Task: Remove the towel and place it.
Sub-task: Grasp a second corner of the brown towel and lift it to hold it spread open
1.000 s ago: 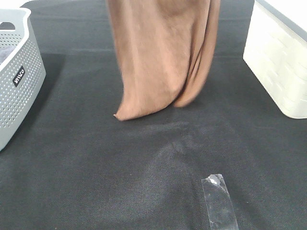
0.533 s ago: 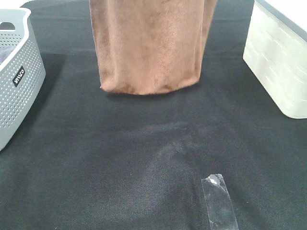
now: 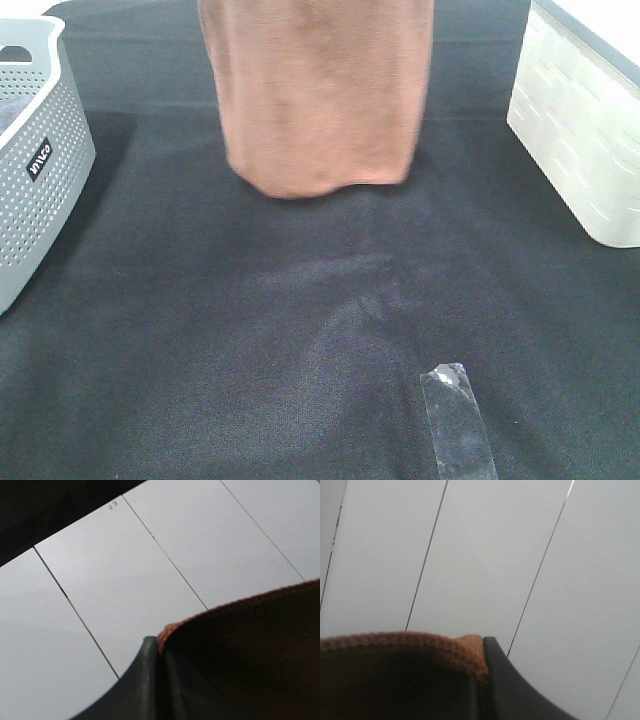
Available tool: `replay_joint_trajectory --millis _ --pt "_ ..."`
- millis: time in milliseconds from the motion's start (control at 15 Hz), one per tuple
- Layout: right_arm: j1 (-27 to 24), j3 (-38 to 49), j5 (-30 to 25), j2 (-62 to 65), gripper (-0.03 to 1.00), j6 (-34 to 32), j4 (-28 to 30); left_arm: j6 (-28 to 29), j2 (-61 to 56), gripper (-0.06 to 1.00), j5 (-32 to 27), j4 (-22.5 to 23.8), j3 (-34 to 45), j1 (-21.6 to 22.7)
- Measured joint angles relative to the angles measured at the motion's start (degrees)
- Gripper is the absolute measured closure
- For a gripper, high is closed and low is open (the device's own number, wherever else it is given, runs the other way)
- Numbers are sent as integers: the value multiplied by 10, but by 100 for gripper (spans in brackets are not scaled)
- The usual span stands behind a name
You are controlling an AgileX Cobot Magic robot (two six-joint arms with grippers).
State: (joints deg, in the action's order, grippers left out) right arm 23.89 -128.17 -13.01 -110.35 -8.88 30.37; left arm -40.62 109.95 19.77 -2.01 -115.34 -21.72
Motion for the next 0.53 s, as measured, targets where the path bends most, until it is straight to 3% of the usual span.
replay_joint_trajectory --millis 67,267,533 --pt "-13 -15 17 -15 97 -14 -1 0 11 94 18 -1 -5 1" --pt "-33 -76 87 -78 97 -29 -21 35 138 94 46 -3 -159 23" --pt "-42 -113 120 -111 97 -29 -48 68 262 94 -33 -5 -398 38"
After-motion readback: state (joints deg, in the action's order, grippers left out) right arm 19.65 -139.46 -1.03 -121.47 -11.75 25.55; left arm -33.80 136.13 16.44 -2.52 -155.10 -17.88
